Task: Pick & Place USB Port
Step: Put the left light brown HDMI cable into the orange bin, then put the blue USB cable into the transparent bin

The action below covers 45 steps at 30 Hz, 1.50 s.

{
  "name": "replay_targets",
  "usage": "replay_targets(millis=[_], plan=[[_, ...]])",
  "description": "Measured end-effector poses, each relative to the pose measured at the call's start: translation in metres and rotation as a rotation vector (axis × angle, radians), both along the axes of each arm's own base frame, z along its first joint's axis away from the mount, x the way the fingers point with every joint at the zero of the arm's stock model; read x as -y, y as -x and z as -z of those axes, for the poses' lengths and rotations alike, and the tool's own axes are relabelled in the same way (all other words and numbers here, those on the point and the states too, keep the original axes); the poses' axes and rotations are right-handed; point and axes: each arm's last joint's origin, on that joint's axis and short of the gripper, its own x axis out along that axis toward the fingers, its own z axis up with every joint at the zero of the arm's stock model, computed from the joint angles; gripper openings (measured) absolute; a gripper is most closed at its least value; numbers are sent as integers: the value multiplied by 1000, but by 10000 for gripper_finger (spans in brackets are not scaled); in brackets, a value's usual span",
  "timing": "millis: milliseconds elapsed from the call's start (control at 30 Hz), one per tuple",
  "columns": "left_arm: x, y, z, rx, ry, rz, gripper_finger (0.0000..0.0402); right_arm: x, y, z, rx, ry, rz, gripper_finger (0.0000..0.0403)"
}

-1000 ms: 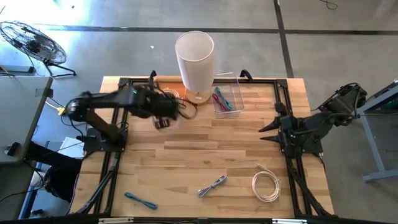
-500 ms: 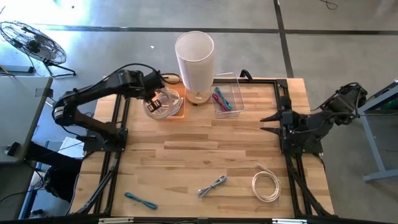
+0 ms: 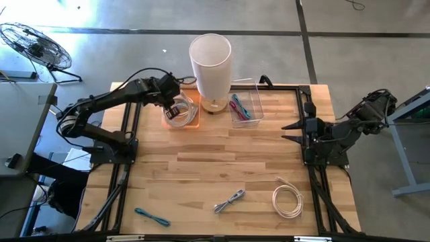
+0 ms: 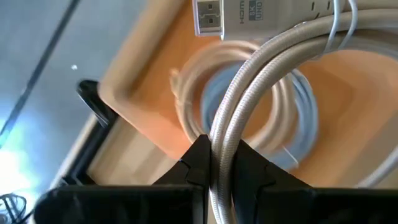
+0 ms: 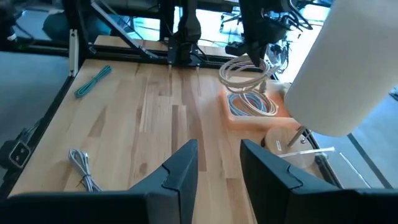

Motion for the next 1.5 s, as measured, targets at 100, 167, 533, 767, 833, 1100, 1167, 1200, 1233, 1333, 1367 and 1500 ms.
replay_targets(millis=[100, 167, 533, 767, 833, 1100, 1167, 1200, 1233, 1333, 1367, 1500], plan=[[-11, 0, 4, 5, -15, -6, 31, 0, 0, 0, 4, -8, 11, 113], [-19, -2, 10, -7, -9, -8, 31, 0, 0, 0, 4, -11, 11, 113], [-53, -4, 35, -51, 52, 23, 31, 1, 0, 0, 23, -26, 62, 113], [-57, -2, 36, -61, 42, 12, 64, 1, 0, 0, 25, -33, 68, 113], [-57, -2, 36, -66, 37, 27, 90, 1, 0, 0, 24, -32, 67, 113], [-54, 0, 30, -71, 63, 39, 146, 3, 1, 1, 9, -3, 86, 113], [-52, 1, 22, -65, 77, 59, 152, 3, 1, 2, 7, -2, 85, 113], [-49, 3, 16, -65, 85, 79, 154, 3, 1, 2, 5, 0, 85, 113], [-45, 3, 10, -73, 92, 99, 156, 3, 1, 2, 2, 1, 85, 113], [-27, 8, -7, -136, 70, 148, 157, 3, 2, 3, -8, 3, 87, 113], [-19, 9, -13, -155, 56, 170, 157, 3, 2, 3, -12, 3, 85, 113], [17, 16, -35, -148, 13, 277, 158, 3, 2, 4, -24, -2, 66, 113]])
